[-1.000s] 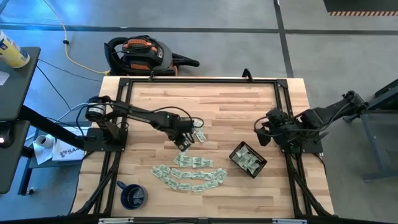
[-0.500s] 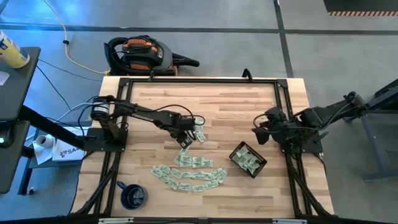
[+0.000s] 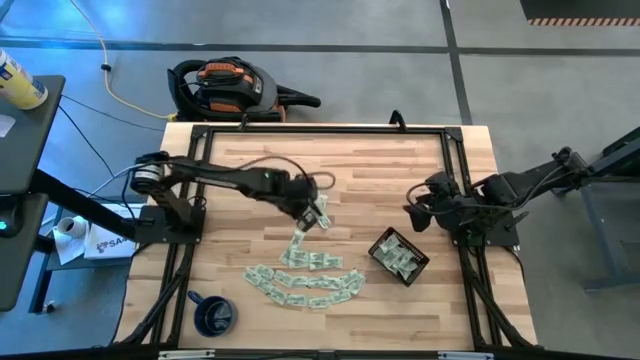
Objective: Pick and place Stevia / Truvia into bins
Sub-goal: Put the stevia packet into the black bin
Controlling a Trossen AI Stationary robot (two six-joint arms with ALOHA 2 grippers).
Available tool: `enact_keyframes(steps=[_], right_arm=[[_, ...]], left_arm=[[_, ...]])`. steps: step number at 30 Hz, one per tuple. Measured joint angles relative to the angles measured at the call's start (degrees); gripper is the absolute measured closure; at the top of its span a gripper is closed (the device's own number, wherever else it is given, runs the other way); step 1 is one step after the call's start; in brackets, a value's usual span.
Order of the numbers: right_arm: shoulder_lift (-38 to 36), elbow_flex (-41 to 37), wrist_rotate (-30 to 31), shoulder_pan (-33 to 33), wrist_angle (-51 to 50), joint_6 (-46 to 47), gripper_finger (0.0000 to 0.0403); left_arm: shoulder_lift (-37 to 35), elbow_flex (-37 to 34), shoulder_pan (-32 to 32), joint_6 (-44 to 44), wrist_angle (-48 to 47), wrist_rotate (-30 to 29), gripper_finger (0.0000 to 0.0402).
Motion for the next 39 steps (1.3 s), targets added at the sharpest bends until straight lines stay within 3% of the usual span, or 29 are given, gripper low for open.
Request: enact_keyframes(steps=[7,10,15,22,25,33,39], right_arm=[[-1.2,0.0,3.8,0.9,5.1,-3.7,0.0146],[-2.4,0.2,6.0,2.6,6.6,-4.2,0.0146],[-4.5,1.0,8.8,4.9,6.3,-4.8,0.0146],[-6.0,1.0,7.7,5.3,4.9,-5.0,0.0146],[-6.0,1.0,7.4,5.4,4.4,-5.0,0.0146],[-5.9,1.0,7.6,5.4,2.5,-5.2,0.0146],[-5.9,1.0,7.8,5.2,0.5,-5.0,0.0146]], left_arm=[[2.7,9.7,-1.0,4.2,24.1,5.2,0.0380],[9.1,14.7,-0.9,3.6,27.1,6.9,0.0380],[22.5,29.5,-3.7,2.4,29.1,10.5,0.0363],[38.4,50.7,-7.7,2.9,21.0,11.5,0.0371],[42.0,55.3,-8.3,3.9,16.3,9.9,0.0364],[43.7,56.0,-8.0,5.4,9.7,9.9,0.0276],[36.8,55.9,-6.2,7.7,-2.8,10.6,0.0215]])
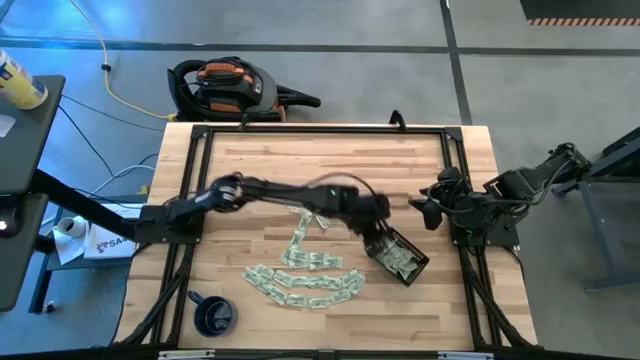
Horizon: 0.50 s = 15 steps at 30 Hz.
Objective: Pick and place Stevia / Truvia into bins
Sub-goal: Put the stevia packet into the black bin
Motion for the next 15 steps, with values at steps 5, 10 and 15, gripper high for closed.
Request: enact_keyframes(steps=[5,10,15], right_arm=[[0.0,0.0,0.0,0.0,-1.2,0.7,0.0146],[0.4,0.0,-0.4,0.0,-3.3,2.9,0.0146],[1.7,0.0,-1.2,-1.5,-4.1,3.2,0.0146]], left_arm=[[-7.3,0.1,1.1,7.5,-21.2,-12.8,0.0199],[-9.9,-4.9,5.0,2.6,-39.1,-21.1,0.0208],[-15.0,-19.3,8.0,-2.6,-32.6,-17.7,0.0217]])
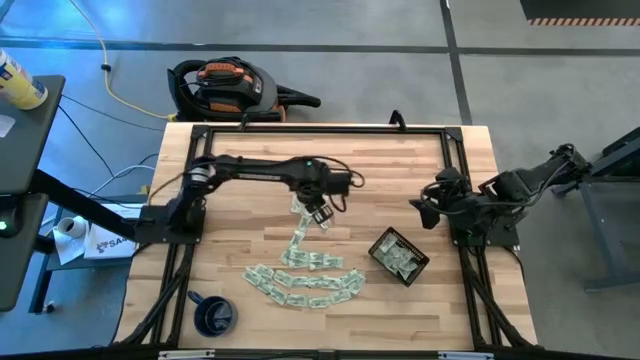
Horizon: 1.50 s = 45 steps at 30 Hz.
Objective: Pick and place Stevia / Truvia into bins
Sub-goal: Put the stevia packet into the black bin
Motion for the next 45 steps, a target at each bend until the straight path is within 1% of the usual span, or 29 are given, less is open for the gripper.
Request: enact_keyframes(steps=[3,6,10,13,15,18,23,25,27,32,35,38,40,42,44,45], right_arm=[[1.0,0.0,-0.9,-0.8,-0.2,-0.2,0.0146],[1.7,0.0,-1.2,-1.2,-0.3,-0.2,0.0146],[2.2,0.0,-0.8,-1.4,-0.3,-0.4,0.0146],[2.2,0.0,-0.7,-2.2,-0.3,-0.4,0.0146],[2.2,0.0,-0.9,-3.0,-0.3,-0.4,0.0146],[2.2,0.0,-1.5,-3.8,-0.2,-0.1,0.0146],[2.2,0.0,-2.1,-4.6,0.0,0.1,0.0146],[2.2,0.0,-2.2,-4.9,0.2,0.2,0.0146],[2.2,0.0,-2.3,-5.2,0.2,0.2,0.0146],[2.2,0.0,-2.4,-5.4,0.4,0.2,0.0146],[2.1,0.0,-1.6,-5.3,1.9,0.1,0.0146],[1.8,0.0,0.1,-4.4,4.8,-1.0,0.0146],[1.6,0.0,1.2,-3.9,6.3,-1.6,0.0146],[1.2,0.0,1.8,-3.3,7.4,-1.8,0.0146],[0.8,0.0,2.0,-2.5,8.2,-1.9,0.0146],[0.5,0.0,2.1,-2.1,8.6,-1.9,0.0146]], left_arm=[[-4.9,-10.6,1.8,-2.5,8.9,3.1,0.0218],[-9.2,-20.5,3.9,-5.6,14.8,5.9,0.0218],[-12.7,-29.5,4.5,-7.9,20.2,6.8,0.0218],[-13.0,-33.7,4.6,-8.7,27.6,8.4,0.0218],[-13.0,-35.6,4.7,-8.9,31.0,9.4,0.0218],[-11.8,-37.9,4.6,-10.5,33.8,8.3,0.0218],[-10.5,-40.5,5.0,-9.8,37.0,7.3,0.0221],[-10.0,-40.7,4.9,-8.8,37.0,6.0,0.0236],[-9.9,-40.8,4.9,-7.3,37.1,4.1,0.0265],[-9.5,-38.9,5.0,-5.6,35.6,-2.1,0.0372],[-8.9,-35.1,4.4,-4.2,34.5,-1.8,0.0373],[-8.9,-28.4,1.9,-1.7,34.9,-1.1,0.0356],[-9.1,-23.3,-1.2,3.6,39.1,0.6,0.0357],[-9.1,-18.9,-4.4,8.8,43.6,1.2,0.0371],[-7.7,-15.1,-7.3,12.8,51.0,1.3,0.0377],[-6.6,-13.3,-8.3,13.6,53.8,2.3,0.0377]])
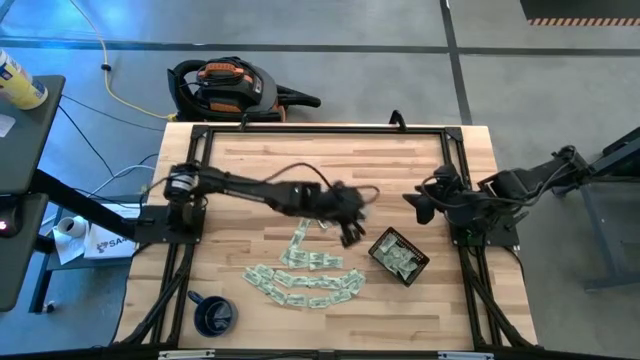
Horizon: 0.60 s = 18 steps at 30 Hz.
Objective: Pick and place Stevia / Truvia into bins
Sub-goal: Put the stevia packet into the black bin
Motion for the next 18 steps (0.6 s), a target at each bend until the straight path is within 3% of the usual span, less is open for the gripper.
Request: enact_keyframes(steps=[5,12,18], right_arm=[[-1.3,0.0,1.2,2.4,1.2,0.0,0.0146],[-1.9,0.0,0.3,3.0,1.0,0.0,0.0146],[-1.5,0.0,-1.6,3.0,0.4,0.4,0.0146]], left_arm=[[10.9,10.4,-2.2,-1.3,1.3,7.9,0.0372],[26.9,30.9,-3.9,-3.3,-5.3,9.6,0.0365],[30.6,37.9,-3.6,-3.4,-15.1,9.0,0.0325]])
